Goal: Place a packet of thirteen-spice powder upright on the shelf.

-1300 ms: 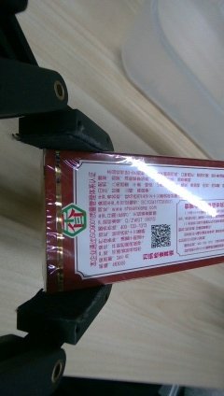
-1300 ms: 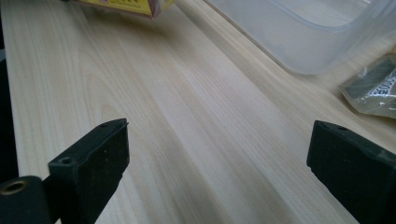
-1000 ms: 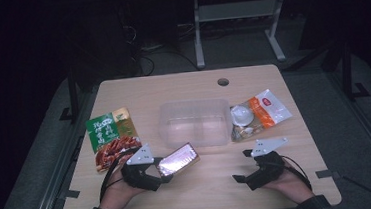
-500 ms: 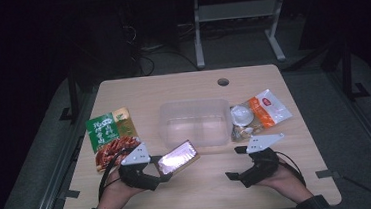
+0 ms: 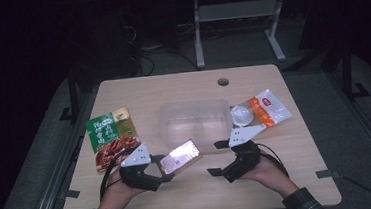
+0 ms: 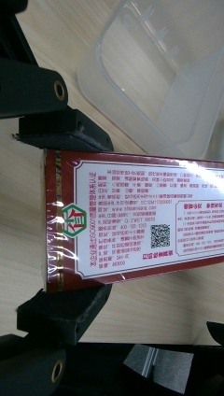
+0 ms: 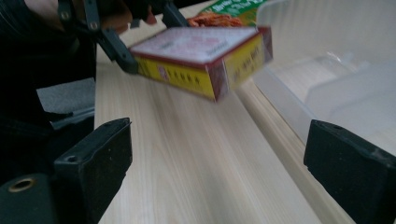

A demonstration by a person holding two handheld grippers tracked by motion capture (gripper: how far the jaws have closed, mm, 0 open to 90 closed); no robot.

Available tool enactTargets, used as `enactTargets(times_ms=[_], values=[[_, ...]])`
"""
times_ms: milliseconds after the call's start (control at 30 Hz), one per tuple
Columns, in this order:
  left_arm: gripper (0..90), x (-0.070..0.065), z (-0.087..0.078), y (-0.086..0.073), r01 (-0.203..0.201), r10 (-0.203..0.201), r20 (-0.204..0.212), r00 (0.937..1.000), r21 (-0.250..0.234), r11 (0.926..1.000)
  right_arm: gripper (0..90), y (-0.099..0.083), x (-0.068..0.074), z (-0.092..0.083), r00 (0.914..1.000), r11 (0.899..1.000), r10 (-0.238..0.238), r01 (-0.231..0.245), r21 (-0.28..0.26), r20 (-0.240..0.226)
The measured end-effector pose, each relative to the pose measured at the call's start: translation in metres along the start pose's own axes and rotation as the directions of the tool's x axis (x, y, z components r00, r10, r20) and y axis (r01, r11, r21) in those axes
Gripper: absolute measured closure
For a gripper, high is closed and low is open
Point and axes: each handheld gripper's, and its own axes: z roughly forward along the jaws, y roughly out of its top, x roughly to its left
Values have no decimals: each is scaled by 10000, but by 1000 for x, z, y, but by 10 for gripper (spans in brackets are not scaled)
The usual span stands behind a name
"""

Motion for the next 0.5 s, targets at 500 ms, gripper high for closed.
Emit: enactTargets(times_ms=[500], values=[[321,-5,2,2,-128,125,-195,9997,-155,9998,92,22,-4,25,9973,9989,248,-275,-375,-687]])
